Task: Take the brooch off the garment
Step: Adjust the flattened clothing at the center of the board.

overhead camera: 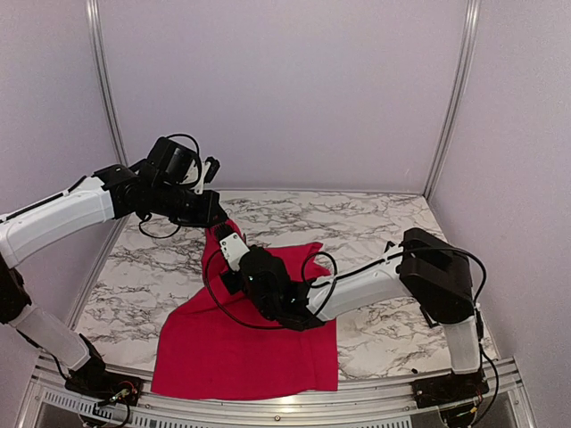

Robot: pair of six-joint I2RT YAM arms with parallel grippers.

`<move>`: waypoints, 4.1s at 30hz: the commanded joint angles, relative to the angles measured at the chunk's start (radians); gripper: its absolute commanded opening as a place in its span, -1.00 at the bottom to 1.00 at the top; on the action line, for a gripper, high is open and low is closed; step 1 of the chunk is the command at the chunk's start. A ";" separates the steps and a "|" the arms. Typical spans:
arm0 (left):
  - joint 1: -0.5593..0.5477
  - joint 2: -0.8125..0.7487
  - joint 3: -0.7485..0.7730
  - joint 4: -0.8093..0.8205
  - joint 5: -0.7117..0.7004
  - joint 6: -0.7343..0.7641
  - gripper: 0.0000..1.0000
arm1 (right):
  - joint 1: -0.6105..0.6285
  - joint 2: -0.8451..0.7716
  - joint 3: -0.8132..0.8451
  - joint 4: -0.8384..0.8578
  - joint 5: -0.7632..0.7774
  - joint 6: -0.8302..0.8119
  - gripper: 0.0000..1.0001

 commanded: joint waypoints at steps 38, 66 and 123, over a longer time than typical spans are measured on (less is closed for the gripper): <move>-0.006 -0.065 -0.020 -0.304 0.035 0.315 -1.00 | -0.191 -0.161 -0.103 -0.122 -0.484 -0.131 -1.00; 0.125 0.107 0.052 -0.241 0.380 0.199 -1.00 | -0.198 -0.318 -0.106 -0.412 -0.784 0.369 0.17; 0.137 0.112 -0.240 0.284 0.652 -0.160 -1.00 | -0.352 -0.230 -0.093 -0.410 -1.090 0.342 0.45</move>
